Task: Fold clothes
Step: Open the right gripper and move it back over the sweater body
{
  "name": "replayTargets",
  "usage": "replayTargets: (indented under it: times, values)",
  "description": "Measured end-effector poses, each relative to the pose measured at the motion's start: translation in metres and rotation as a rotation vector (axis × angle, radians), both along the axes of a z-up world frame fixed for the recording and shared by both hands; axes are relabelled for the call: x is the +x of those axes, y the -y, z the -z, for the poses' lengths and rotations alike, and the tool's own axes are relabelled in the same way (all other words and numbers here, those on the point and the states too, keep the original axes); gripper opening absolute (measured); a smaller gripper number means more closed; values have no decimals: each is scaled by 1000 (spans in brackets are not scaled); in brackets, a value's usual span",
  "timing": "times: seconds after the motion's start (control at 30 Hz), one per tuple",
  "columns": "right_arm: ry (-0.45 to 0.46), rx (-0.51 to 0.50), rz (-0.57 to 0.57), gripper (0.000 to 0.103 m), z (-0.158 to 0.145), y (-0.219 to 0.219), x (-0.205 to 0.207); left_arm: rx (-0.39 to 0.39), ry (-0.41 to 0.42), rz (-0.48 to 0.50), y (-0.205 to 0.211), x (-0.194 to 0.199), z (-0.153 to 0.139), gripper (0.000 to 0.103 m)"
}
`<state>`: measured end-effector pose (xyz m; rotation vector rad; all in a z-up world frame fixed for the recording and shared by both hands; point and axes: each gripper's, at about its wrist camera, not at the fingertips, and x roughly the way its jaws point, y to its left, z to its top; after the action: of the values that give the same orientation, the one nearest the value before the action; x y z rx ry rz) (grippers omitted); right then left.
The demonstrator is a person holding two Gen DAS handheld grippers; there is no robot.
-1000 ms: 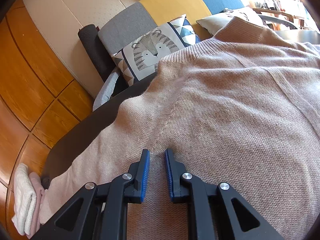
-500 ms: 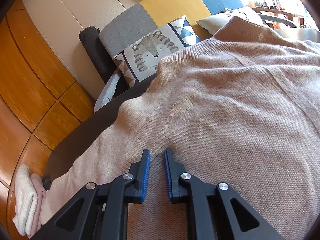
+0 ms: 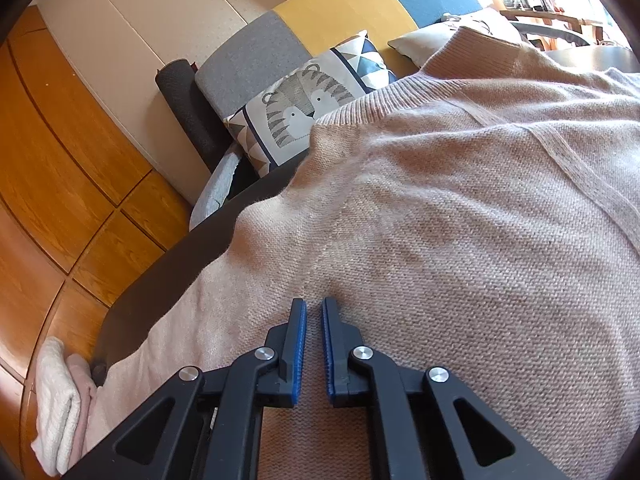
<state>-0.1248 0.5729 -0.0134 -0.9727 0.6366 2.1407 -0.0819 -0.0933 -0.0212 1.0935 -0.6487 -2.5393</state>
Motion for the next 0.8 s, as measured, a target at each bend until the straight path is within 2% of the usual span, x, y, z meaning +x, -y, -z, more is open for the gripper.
replayTargets:
  times: [0.07, 0.2, 0.3, 0.53, 0.67, 0.73, 0.8]
  values:
    - [-40, 54, 41, 39, -20, 13, 13, 0, -1, 0, 0, 0, 0, 6]
    - [-136, 39, -195, 39, -45, 84, -1, 6, 1, -1, 0, -1, -1, 6]
    - [-158, -17, -439, 39, -47, 173, -21, 14, 3, -1, 0, -1, -1, 6]
    - [-143, -177, -935, 39, -23, 398, -48, 45, 6, -3, 0, -2, -3, 6]
    - [-64, -86, -1105, 39, 4, 502, -61, 65, 5, -2, 4, -2, -2, 6]
    - [-19, -27, -1127, 39, 16, 526, -70, 75, 4, -2, 5, -3, -2, 6]
    - [13, 36, -1114, 32, 25, 535, -79, 85, 2, -1, 7, -3, -1, 6]
